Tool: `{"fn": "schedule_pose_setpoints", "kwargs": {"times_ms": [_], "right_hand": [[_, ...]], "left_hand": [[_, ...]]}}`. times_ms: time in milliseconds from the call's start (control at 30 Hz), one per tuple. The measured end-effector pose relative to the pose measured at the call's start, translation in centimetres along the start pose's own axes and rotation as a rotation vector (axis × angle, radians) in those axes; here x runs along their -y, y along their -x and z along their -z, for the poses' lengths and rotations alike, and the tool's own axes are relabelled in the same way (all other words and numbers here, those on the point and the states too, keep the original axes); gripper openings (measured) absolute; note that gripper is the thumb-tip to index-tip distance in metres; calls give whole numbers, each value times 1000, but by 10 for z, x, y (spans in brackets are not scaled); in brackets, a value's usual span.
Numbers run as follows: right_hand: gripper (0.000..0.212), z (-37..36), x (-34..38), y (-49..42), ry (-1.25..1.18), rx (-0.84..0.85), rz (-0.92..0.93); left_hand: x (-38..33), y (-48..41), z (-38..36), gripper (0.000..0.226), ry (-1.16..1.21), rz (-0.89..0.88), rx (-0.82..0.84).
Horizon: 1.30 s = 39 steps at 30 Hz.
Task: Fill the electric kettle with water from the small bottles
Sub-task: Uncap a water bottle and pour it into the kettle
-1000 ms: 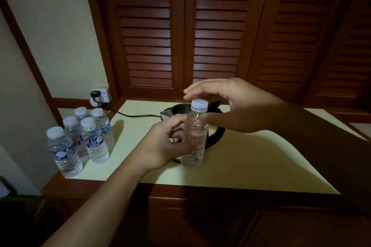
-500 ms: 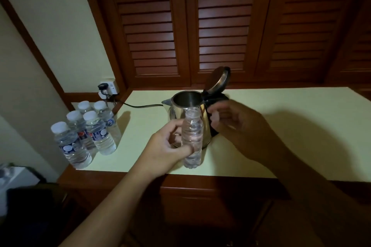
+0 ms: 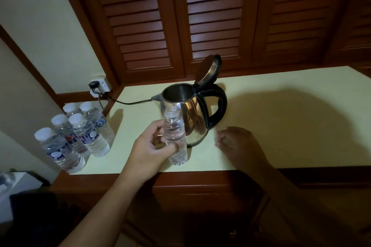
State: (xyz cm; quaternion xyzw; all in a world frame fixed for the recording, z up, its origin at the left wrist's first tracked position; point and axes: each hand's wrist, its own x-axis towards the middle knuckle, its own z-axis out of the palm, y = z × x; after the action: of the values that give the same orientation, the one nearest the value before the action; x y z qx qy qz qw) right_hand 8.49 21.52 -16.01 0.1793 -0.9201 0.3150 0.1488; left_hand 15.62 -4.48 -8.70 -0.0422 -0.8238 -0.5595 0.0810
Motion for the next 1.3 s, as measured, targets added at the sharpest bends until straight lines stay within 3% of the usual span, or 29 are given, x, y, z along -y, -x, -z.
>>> {"fn": "schedule_pose_setpoints", "kwargs": {"times_ms": [267, 333, 600, 800, 1100, 1300], "right_hand": [[96, -10, 1, 2, 334, 150, -166], [106, -10, 2, 1, 363, 225, -189], [108, -12, 1, -2, 429, 281, -157], [109, -16, -4, -3, 424, 262, -144], [102, -16, -5, -2, 403, 244, -147], [89, -19, -8, -3, 395, 219, -134]], "left_hand": [[-7, -4, 17, 49, 6, -92, -77], [-12, -8, 23, 51, -10, -106, -112], [-36, -38, 48, 53, -232, -146, -176], [-46, -75, 76, 63, -602, -175, -87], [-70, -100, 90, 70, -1226, -412, 28], [-75, -106, 84, 71, -1450, -641, 1]]}}
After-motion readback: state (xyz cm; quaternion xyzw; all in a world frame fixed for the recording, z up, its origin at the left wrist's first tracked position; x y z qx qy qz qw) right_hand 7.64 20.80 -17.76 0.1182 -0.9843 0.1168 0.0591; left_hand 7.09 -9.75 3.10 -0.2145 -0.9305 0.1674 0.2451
